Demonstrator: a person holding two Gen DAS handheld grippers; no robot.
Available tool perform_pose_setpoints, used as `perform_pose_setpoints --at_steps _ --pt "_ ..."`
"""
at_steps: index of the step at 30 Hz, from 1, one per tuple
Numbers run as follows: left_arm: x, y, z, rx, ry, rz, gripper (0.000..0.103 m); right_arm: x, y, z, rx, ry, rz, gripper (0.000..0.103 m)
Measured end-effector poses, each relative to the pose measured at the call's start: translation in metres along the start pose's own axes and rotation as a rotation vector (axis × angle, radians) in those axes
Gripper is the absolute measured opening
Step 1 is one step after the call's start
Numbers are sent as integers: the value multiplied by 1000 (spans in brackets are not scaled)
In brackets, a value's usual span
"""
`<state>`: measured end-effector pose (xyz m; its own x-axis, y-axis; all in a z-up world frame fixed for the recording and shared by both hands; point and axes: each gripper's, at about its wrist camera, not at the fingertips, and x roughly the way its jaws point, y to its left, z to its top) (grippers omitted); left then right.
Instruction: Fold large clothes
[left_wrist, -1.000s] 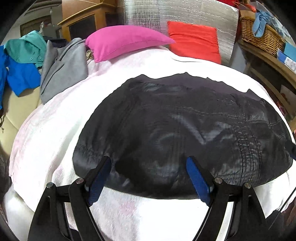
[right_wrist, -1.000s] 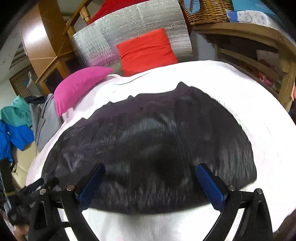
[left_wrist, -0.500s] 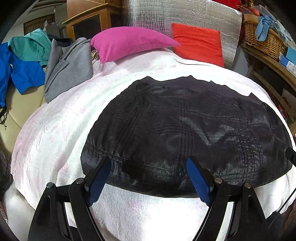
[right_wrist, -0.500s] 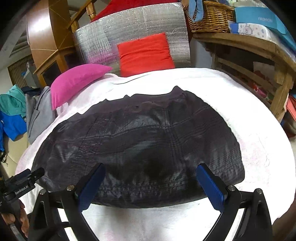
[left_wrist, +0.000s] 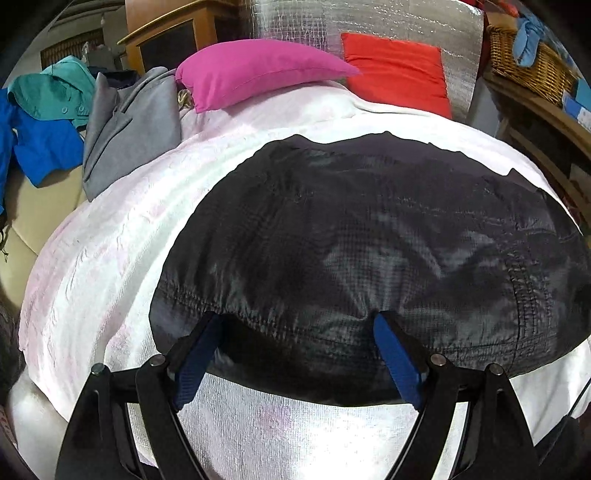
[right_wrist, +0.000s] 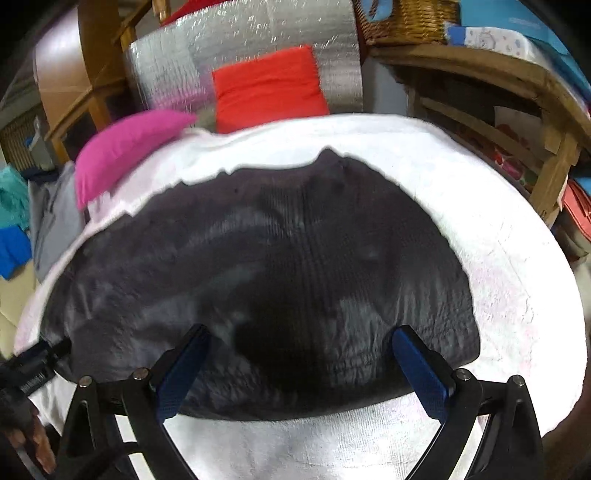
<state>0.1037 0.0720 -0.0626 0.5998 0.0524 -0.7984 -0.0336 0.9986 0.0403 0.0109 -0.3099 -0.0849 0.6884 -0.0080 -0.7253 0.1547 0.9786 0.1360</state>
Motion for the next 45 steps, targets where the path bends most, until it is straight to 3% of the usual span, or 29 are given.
perform_pose_setpoints --at_steps 5,16,22,30,34,45 --pt "1 0 0 7 0 1 85 25 0 -8 -24 77 -26 101" --pt "-15 5 4 -20 -32 21 85 -27 18 6 -28 -62 38 101" --pt "-3 10 -2 -30 21 22 85 11 9 -13 -12 59 8 100" --pt "-1 11 -3 -24 22 31 85 -4 8 -6 -7 -2 28 101" --pt "-1 12 -2 -26 30 30 85 17 5 -12 -17 73 11 101" --pt "-52 1 5 -10 -58 11 85 -73 35 3 -69 -130 65 101"
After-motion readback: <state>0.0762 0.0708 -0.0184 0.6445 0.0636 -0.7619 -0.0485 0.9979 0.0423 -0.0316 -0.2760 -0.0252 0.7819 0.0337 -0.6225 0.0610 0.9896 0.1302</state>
